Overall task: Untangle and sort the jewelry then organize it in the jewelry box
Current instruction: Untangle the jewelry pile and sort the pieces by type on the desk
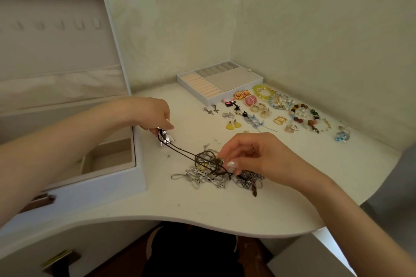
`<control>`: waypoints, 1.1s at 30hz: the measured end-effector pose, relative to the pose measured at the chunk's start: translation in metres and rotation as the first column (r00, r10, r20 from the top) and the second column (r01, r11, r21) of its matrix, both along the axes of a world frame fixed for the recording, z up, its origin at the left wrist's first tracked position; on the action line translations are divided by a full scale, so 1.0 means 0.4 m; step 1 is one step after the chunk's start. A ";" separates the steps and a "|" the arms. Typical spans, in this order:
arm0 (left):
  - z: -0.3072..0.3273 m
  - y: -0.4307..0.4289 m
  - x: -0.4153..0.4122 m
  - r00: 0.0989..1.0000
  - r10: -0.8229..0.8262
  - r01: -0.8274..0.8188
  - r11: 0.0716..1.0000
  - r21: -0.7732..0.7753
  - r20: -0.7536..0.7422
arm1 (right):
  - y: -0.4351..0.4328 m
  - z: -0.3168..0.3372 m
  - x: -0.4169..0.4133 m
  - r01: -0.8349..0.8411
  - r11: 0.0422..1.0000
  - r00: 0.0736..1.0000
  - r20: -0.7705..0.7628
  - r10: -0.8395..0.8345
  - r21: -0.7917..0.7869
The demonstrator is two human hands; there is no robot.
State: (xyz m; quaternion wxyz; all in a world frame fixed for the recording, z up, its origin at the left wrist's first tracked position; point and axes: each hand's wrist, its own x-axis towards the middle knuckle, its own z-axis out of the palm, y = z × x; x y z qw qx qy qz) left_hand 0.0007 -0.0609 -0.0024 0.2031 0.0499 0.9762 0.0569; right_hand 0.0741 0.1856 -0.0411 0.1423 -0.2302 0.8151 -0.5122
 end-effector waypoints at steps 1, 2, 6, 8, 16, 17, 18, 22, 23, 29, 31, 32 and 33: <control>-0.001 -0.002 -0.002 1.000 0.003 -0.002 1.000 0.024 -0.011 | -0.001 0.000 -0.003 0.016 1.000 1.000 -0.005 -0.016 -0.014; -0.001 -0.005 -0.003 1.000 -0.004 0.004 0.999 0.037 -0.023 | -0.001 0.000 -0.005 0.026 0.999 1.000 -0.006 -0.026 -0.028; 0.001 -0.012 -0.010 0.998 -0.049 0.050 0.998 0.043 -0.035 | -0.009 0.002 -0.015 0.056 0.998 0.997 -0.060 -0.057 -0.006; 0.007 -0.015 -0.014 0.998 -0.057 0.057 0.994 0.089 -0.011 | -0.029 0.002 -0.029 0.102 0.994 0.987 -0.126 -0.098 0.031; 0.084 -0.018 0.029 0.981 -0.154 0.129 0.973 0.190 0.122 | -0.204 -0.019 -0.128 0.053 0.918 0.932 -0.350 0.096 0.394; 0.089 -0.021 0.036 0.980 -0.156 0.131 0.973 0.192 0.123 | -0.217 -0.021 -0.134 0.046 0.915 0.934 -0.341 0.103 0.401; 0.093 -0.025 0.043 0.981 -0.154 0.129 0.972 0.199 0.118 | -0.225 -0.021 -0.139 0.040 0.916 0.937 -0.333 0.105 0.399; 0.098 -0.038 0.056 0.985 -0.139 0.113 0.968 0.225 0.104 | -0.236 -0.022 -0.146 0.018 0.922 0.938 -0.327 0.119 0.387; 0.097 -0.042 0.056 0.986 -0.133 0.107 0.967 0.232 0.099 | -0.237 -0.023 -0.147 0.011 0.923 0.938 -0.325 0.124 0.385; 0.084 -0.060 0.051 0.989 -0.116 0.092 0.966 0.243 0.086 | -0.230 -0.019 -0.151 -0.032 0.935 0.953 -0.272 0.135 0.353; 0.079 -0.066 0.051 0.989 -0.115 0.090 0.965 0.248 0.088 | -0.235 -0.013 -0.145 -0.066 0.933 0.958 -0.238 0.158 0.353; 0.078 -0.068 0.051 0.989 -0.115 0.089 0.964 0.252 0.089 | -0.240 -0.012 -0.141 -0.076 0.934 0.958 -0.233 0.166 0.349; 0.078 -0.070 0.052 0.989 -0.117 0.090 0.962 0.256 0.091 | -0.246 -0.012 -0.137 -0.080 0.934 0.956 -0.238 0.170 0.347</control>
